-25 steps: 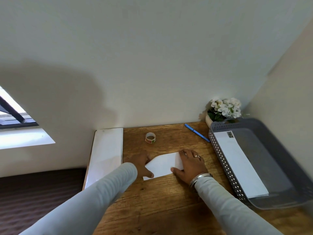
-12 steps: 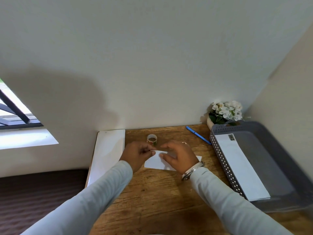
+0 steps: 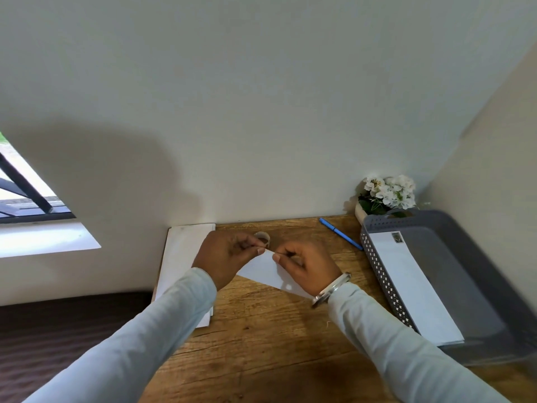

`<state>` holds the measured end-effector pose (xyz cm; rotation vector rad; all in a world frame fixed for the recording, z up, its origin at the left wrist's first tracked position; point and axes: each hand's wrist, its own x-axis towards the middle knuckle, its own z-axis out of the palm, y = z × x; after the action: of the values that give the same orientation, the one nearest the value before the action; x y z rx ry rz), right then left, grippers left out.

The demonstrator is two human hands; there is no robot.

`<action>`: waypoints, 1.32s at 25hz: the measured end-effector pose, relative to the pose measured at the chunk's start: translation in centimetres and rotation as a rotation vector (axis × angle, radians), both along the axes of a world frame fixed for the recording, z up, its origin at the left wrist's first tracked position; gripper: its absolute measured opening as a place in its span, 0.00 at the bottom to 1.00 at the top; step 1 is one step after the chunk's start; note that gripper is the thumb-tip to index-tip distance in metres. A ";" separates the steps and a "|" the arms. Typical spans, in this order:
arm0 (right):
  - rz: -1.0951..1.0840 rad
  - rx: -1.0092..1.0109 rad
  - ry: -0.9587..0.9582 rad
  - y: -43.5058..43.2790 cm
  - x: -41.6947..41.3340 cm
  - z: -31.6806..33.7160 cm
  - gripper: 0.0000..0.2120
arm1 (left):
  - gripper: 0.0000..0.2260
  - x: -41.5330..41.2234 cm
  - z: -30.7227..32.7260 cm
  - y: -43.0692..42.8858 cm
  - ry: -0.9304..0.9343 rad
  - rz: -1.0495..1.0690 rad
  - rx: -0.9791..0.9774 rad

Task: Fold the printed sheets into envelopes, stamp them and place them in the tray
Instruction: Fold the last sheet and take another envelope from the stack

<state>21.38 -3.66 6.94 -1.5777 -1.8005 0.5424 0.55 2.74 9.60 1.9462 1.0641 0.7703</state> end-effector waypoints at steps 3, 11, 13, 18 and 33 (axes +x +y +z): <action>-0.041 -0.087 0.016 -0.8 1.9 -0.8 0.06 | 0.02 -1.1 0.1 0.7 0.016 0.059 0.007; -0.174 -0.120 0.124 -1.8 5.2 -1.7 0.10 | 0.01 -3.6 -1.7 2.2 -0.046 0.177 -0.083; -0.240 -0.080 0.209 -1.7 5.3 -1.2 0.07 | 0.03 -4.3 -2.3 2.2 0.044 0.166 -0.051; -0.219 -0.033 0.316 -0.5 3.9 0.6 0.03 | 0.07 -3.1 -1.5 1.3 0.324 0.000 0.022; -0.143 0.093 0.493 0.6 1.6 1.9 0.06 | 0.01 1.6 0.0 0.3 0.011 0.002 0.002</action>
<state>22.98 -3.04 8.87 -1.3510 -1.3149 0.6980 2.18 3.02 9.62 1.9534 1.0725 0.7627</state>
